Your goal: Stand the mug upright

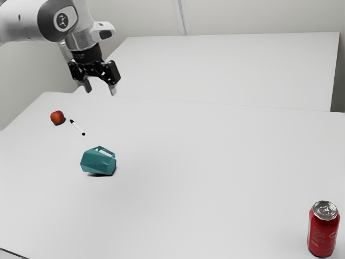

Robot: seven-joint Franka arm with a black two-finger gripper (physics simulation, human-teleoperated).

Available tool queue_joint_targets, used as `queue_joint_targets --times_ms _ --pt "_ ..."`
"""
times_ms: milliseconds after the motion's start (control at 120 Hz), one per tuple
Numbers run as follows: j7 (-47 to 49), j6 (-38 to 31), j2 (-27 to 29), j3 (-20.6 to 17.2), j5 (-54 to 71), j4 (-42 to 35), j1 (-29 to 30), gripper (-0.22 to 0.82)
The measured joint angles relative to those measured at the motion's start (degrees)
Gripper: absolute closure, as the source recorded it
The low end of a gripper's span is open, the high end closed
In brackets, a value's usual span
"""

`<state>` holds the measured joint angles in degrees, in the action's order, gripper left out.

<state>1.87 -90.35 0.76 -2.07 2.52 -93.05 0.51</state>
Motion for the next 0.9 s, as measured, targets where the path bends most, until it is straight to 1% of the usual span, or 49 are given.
queue_joint_targets --times_ms 508,642,775,900 --pt "-0.2 0.0 -1.3 -0.3 0.0 0.3 1.0 0.02" --pt "-1.2 0.0 -2.2 -0.3 -0.5 1.4 1.6 0.02" --pt "-2.3 0.1 -2.9 -0.3 -1.3 1.8 4.2 0.02" --pt "-3.7 0.0 -3.6 -0.3 -2.6 1.9 9.2 0.02"
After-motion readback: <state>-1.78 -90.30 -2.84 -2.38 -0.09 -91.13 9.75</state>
